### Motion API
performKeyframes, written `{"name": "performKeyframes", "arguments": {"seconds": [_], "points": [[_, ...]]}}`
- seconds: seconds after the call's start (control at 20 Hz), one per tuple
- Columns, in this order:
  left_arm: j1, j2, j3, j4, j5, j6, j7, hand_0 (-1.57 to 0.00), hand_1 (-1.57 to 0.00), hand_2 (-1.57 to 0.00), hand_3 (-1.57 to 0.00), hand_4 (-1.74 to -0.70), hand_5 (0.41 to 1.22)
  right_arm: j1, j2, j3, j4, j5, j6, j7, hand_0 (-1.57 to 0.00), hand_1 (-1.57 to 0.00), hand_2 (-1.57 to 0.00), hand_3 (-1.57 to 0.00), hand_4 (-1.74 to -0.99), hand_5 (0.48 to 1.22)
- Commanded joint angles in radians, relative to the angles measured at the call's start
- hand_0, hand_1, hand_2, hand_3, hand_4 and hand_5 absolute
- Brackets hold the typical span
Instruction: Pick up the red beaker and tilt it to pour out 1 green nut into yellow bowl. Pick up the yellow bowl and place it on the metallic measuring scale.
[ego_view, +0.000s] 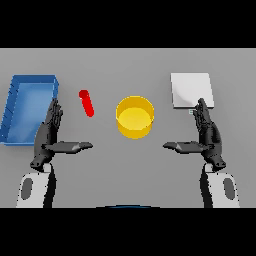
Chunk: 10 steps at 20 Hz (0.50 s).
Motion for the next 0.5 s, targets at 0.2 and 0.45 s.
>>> {"name": "performKeyframes", "arguments": {"seconds": [0.2,0.45], "points": [[-0.002,-0.013,-0.011,0.0,-0.011,0.009,0.002,0.0,0.0,0.0,0.0,-1.14,0.66,-0.003,0.013,0.011,0.0,0.011,-0.009,0.002,0.0,0.0,0.0,0.0,-1.071,0.578],[0.113,0.039,-0.129,-0.176,-0.144,-0.005,-0.004,0.0,0.0,0.0,0.0,-1.14,0.662,0.082,-0.051,0.131,-0.099,0.278,-0.082,-0.109,0.0,0.0,0.0,0.0,-1.064,0.577]]}}
